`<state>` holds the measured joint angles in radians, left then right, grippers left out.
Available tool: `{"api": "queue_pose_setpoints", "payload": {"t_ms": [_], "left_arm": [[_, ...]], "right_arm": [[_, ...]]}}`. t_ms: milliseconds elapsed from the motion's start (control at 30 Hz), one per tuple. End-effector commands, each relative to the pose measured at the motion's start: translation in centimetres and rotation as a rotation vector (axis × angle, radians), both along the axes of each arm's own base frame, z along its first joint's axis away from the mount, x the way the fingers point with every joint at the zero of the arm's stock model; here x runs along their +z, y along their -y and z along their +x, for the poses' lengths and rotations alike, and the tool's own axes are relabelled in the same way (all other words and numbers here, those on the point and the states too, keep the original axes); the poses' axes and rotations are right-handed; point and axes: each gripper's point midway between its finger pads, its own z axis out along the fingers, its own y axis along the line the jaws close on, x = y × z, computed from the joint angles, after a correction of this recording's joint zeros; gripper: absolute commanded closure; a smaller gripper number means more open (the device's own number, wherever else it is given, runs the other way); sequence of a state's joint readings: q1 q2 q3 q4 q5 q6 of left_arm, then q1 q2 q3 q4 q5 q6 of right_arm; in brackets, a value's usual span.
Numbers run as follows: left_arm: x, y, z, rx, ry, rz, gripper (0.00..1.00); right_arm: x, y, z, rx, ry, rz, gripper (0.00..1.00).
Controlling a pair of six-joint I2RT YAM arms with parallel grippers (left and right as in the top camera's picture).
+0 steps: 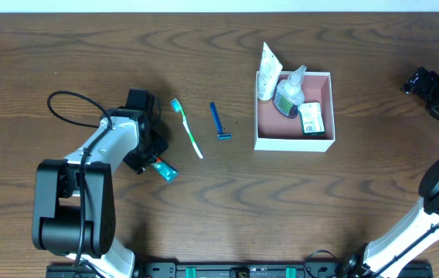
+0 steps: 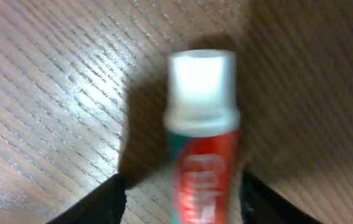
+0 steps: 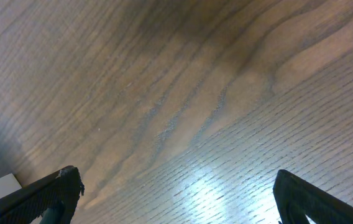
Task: Pack container
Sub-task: 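Lower left gripper and grasp the toothpaste tube by its cap end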
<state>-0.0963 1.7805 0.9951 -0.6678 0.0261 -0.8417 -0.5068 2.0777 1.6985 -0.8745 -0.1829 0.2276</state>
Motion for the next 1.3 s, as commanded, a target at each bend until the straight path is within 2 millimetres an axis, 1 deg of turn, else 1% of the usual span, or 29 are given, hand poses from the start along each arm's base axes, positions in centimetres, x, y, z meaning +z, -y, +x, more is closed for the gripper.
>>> {"api": "queue_pose_setpoints", "payload": {"t_ms": [0, 33, 67, 200, 233, 300, 433, 533, 600, 733, 800, 867, 900, 933, 967, 1033, 1067, 1133, 1267], "left_arm": [[-0.7, -0.2, -0.7, 0.002, -0.029, 0.011, 0.5], [-0.7, -0.2, -0.7, 0.002, -0.028, 0.011, 0.55], [-0.6, -0.2, -0.7, 0.002, -0.028, 0.011, 0.57], [-0.5, -0.2, -0.6, 0.002, -0.022, 0.01, 0.59], [-0.3, -0.2, -0.6, 0.002, -0.018, 0.01, 0.62], [0.0, -0.2, -0.3, 0.001, -0.006, 0.009, 0.64], [1.3, -0.1, 0.5, -0.003, 0.029, 0.005, 0.64], [2.4, 0.0, 1.0, -0.012, 0.065, 0.003, 0.69], [3.0, 0.0, 1.2, -0.016, 0.086, 0.001, 0.7], [3.9, 0.0, 1.5, -0.017, 0.118, -0.001, 0.8], [4.0, 0.0, 1.4, -0.017, 0.119, -0.002, 0.8], [4.0, 0.0, 1.2, -0.018, 0.109, -0.001, 0.79], [3.9, 0.0, 1.0, -0.017, 0.101, 0.0, 0.75], [3.9, 0.0, 0.9, -0.017, 0.095, 0.001, 0.67], [3.9, -0.1, 0.7, -0.017, 0.09, 0.001, 0.57], [3.8, -0.1, 0.6, -0.017, 0.085, 0.005, 0.53], [3.8, -0.1, 0.6, -0.017, 0.084, 0.005, 0.48], [3.6, -0.1, 0.4, -0.015, 0.079, 0.005, 0.45], [2.7, -0.2, -0.3, 0.004, 0.048, 0.007, 0.45]], "right_arm": [[1.0, 0.1, -0.1, -0.014, 0.017, -0.008, 0.01], [1.0, 0.1, -0.1, -0.014, 0.017, -0.008, 0.01], [1.0, 0.1, -0.1, -0.014, 0.017, -0.008, 0.01], [1.0, 0.1, -0.1, -0.014, 0.017, -0.008, 0.01], [1.0, 0.1, -0.1, -0.014, 0.017, -0.008, 0.01], [1.0, 0.1, -0.1, -0.014, 0.017, -0.008, 0.01], [1.0, 0.1, -0.1, -0.014, 0.017, -0.008, 0.01], [1.0, 0.1, -0.1, -0.014, 0.017, -0.008, 0.01], [1.0, 0.1, -0.1, -0.014, 0.017, -0.008, 0.01], [1.0, 0.1, -0.1, -0.014, 0.017, -0.008, 0.01], [1.0, 0.1, -0.1, -0.014, 0.017, -0.008, 0.01], [1.0, 0.1, -0.1, -0.014, 0.017, -0.008, 0.01], [1.0, 0.1, -0.1, -0.014, 0.017, -0.008, 0.01], [1.0, 0.1, -0.1, -0.014, 0.017, -0.008, 0.01], [1.0, 0.1, -0.1, -0.014, 0.017, -0.008, 0.01], [1.0, 0.1, -0.1, -0.014, 0.017, -0.008, 0.01], [1.0, 0.1, -0.1, -0.014, 0.017, -0.008, 0.01], [1.0, 0.1, -0.1, -0.014, 0.017, -0.008, 0.01], [1.0, 0.1, -0.1, -0.014, 0.017, -0.008, 0.01]]}}
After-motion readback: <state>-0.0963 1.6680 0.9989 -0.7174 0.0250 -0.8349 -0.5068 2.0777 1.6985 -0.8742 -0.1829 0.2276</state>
